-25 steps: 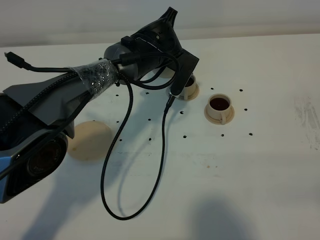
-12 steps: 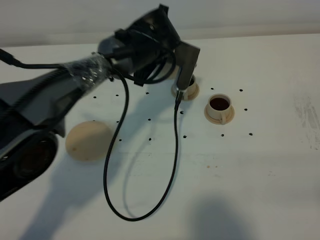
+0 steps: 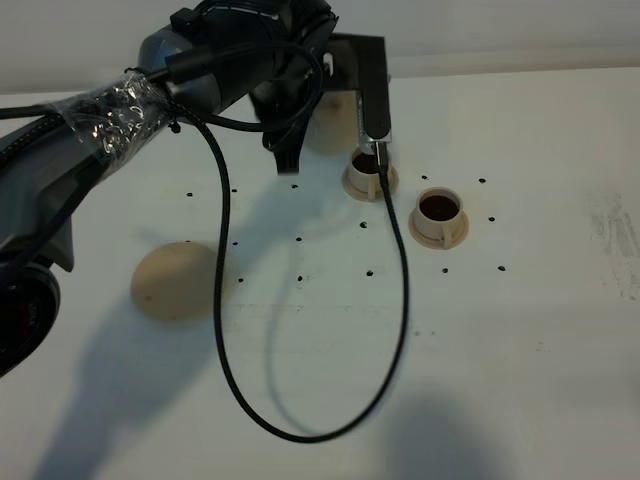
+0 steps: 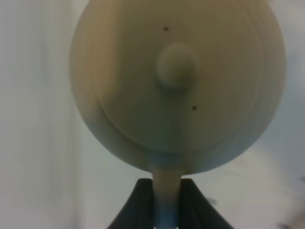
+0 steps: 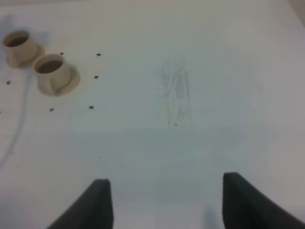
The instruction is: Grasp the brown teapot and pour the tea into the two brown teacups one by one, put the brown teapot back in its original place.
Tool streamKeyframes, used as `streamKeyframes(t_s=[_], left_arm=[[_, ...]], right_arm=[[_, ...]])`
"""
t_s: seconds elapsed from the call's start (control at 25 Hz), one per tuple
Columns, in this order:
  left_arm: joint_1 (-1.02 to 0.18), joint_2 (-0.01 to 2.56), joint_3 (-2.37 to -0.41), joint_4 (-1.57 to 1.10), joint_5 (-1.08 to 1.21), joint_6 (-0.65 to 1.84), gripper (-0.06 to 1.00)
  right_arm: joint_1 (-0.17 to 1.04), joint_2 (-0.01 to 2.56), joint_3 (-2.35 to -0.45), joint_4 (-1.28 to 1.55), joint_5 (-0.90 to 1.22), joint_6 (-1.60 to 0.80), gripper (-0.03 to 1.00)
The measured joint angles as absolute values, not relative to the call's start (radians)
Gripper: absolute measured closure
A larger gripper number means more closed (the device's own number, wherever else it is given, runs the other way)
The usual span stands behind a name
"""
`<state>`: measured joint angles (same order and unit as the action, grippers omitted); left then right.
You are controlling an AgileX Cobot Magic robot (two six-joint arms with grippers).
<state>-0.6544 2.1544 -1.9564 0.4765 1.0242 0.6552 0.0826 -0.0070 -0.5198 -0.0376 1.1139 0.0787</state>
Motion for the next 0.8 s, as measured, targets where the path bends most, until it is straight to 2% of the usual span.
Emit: streamKeyframes(t_s=[0.32, 0.64, 0.8], left_arm=[[-0.654, 2.154, -1.956, 0.426, 1.188, 0.388, 0.94], [-0.625, 2.154, -1.866, 0.344, 1.172, 0.222, 0.94], [-0.613, 2.154, -1.792, 0.323, 1.077, 0.183, 0.94]], right_arm=[[0.083, -0.007, -0.520, -0.038, 1.114, 0.079, 0.48], [0.083, -0.007, -0.520, -0.038, 1.114, 0.079, 0.48], [0.083, -0.007, -0.520, -0.038, 1.114, 0.079, 0.48]])
